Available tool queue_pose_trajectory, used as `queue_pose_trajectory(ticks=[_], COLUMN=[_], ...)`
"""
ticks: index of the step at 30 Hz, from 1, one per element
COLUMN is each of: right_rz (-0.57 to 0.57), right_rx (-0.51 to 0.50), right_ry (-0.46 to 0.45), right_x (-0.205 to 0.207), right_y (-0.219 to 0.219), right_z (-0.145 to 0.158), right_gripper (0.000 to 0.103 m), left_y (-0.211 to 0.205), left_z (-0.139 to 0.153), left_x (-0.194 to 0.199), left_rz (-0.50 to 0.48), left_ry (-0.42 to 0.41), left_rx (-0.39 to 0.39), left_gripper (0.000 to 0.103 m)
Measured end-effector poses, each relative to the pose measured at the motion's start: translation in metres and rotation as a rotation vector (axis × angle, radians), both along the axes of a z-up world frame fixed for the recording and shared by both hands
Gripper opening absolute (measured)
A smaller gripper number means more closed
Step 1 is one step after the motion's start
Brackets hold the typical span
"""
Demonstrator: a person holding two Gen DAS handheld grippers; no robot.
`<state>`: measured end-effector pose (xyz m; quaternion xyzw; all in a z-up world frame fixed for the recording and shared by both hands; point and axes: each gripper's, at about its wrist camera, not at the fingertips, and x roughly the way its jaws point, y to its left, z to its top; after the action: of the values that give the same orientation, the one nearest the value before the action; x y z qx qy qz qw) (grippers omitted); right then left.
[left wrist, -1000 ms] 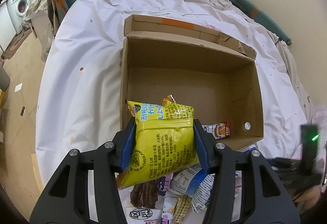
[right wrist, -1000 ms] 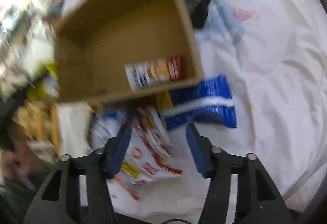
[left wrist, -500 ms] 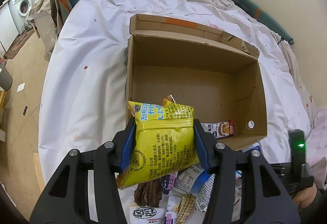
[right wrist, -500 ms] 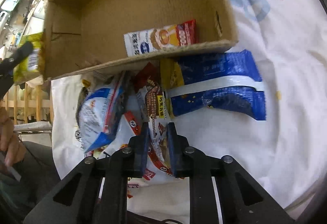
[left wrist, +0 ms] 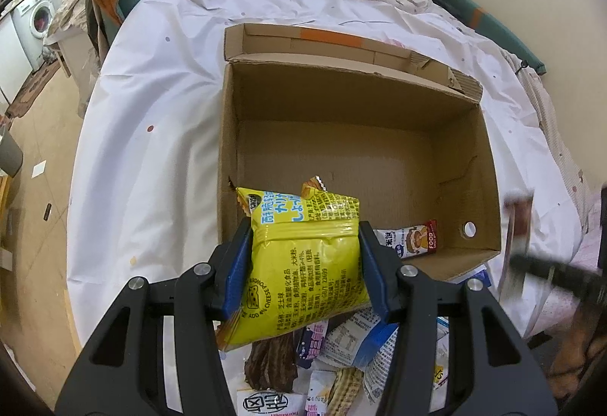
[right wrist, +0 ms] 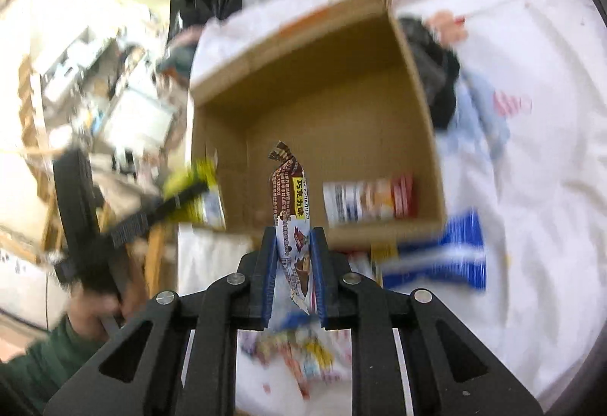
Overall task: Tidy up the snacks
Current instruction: 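Drop a brown chocolate bar into the box with the right tool while the left releases the yellow bag, then move both tools back to the pile, left tool over the brown jerky packet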
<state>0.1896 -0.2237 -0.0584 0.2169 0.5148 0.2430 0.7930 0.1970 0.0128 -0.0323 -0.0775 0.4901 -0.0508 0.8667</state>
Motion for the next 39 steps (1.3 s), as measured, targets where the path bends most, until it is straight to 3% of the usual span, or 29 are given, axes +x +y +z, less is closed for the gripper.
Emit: queue_pose_trajectory(ticks=[4,8,20,22,24,25,26,27,39], right_rz=[-0.085,-0.137,-0.125,-0.129,-0.132,-0.135,-0.137,-0.142,-0.127], right_rx=[0.022,-0.002,-0.048,-0.042,-0.050,-0.056,-0.059,-0.051,-0.048], right_ry=[-0.091,-0.056,-0.029,-0.022,-0.027,-0.031,-0.034,-0.043,-0.081], right_x=[0.018,0.025,0.031,0.031,0.030,0.030,0.029,0.028,0.025], right_y=[-0.010,-0.013,0.000,-0.001,0.000,0.000,0.000,0.000,0.000], right_z=[0.000,-0.011,-0.021,-0.022,-0.021,-0.019,-0.018,-0.017,-0.009], right_gripper=[0.018,0.018,0.022,0.023,0.026,0.037,0.056,0.062,0.065], left_y=[-0.007,-0.010,-0.011,-0.011,-0.012,-0.013,-0.013,-0.014,-0.010], left_z=[-0.005,-0.008,-0.009,-0.007,-0.004,-0.003,-0.002,-0.002,0.001], left_x=[0.003,0.006,0.007,0.008,0.006,0.005,0.004,0.003,-0.004], left_rz=[-0.017,-0.023,-0.025,-0.028,-0.025,-0.022,-0.024,-0.030,-0.029], left_ry=[-0.008,-0.019,-0.026,-0.026,-0.042,-0.052,-0.059,-0.060,-0.067], left_rx=[0.019,0.036,0.033,0.028,0.040,0.052,0.061,0.065,0.051], left_gripper=[0.049,0.049,0.055,0.069,0.085,0.089,0.090,0.090,0.090])
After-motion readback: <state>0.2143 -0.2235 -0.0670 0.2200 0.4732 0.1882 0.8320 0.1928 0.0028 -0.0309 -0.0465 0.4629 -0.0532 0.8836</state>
